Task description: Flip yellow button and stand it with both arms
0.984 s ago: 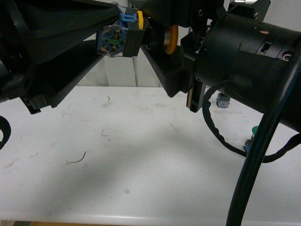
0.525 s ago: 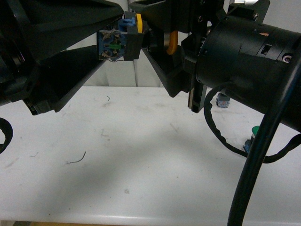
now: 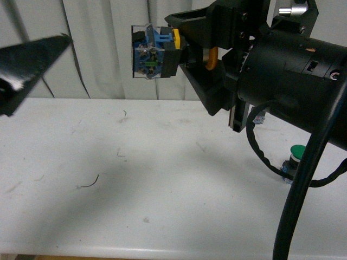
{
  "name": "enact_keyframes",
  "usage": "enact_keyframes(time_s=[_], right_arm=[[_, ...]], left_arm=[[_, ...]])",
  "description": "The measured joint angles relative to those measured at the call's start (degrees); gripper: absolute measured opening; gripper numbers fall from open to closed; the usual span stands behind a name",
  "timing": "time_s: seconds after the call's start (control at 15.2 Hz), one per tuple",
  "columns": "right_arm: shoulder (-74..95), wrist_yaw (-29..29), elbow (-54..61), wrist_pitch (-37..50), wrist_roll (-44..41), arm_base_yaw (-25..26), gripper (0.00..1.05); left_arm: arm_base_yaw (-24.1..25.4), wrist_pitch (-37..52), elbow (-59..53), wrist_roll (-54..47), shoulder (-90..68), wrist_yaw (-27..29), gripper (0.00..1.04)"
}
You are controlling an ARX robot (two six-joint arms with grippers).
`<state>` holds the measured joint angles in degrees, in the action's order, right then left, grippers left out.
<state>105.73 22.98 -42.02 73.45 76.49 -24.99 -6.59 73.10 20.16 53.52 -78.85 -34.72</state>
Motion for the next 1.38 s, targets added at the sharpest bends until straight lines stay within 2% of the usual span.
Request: enact_keyframes(time_s=[0.13,0.33,0.52,0.66,0.72,0.92,1.11,1.18,1.38], right_arm=[[0.0,0.0,-0.07,0.0,0.02,1.44,0.32],[0.0,0.22,-1.01,0.0,0.04,2.67,0.32],[0.0,0.22,-1.27,0.04,0.02,2.99,0.32],[0.0,0.46,-1.31,0.04,0.0,2.99,0.32],[0.0,0.46,-1.31,0.02,0.0,2.99,0.32],[0.0,0.61,-1.38,0.11,-0.11,2.91,0.32],[0.0,0.63,-1.38,0.04,-0.57,2.89,0.32],[0.0,0.61,-1.38,0.07,-0.85,2.86,0.32],[0.0,0.55,-1.38,0.07,-1.16,2.54,0.32]], left_arm=[[3.34,-9.09,-2.97,-6.21,9.64,2.75,0.98],[4.33,-29.83,-7.5,-21.68,31.23,9.62,0.98],[4.5,-53.77,-7.61,-37.7,56.04,22.95,0.98],[3.89,-66.82,-7.58,-44.22,67.32,28.89,0.98],[6.29,-75.28,-5.9,-48.59,68.39,33.59,0.84],[6.43,-75.19,-10.54,-52.46,71.38,34.73,0.41],[6.47,-74.6,-13.09,-52.5,73.07,34.75,0.1],[6.47,-74.38,-13.81,-52.46,73.55,34.71,0.02],[6.47,-73.94,-15.5,-52.65,74.86,34.75,0.02]])
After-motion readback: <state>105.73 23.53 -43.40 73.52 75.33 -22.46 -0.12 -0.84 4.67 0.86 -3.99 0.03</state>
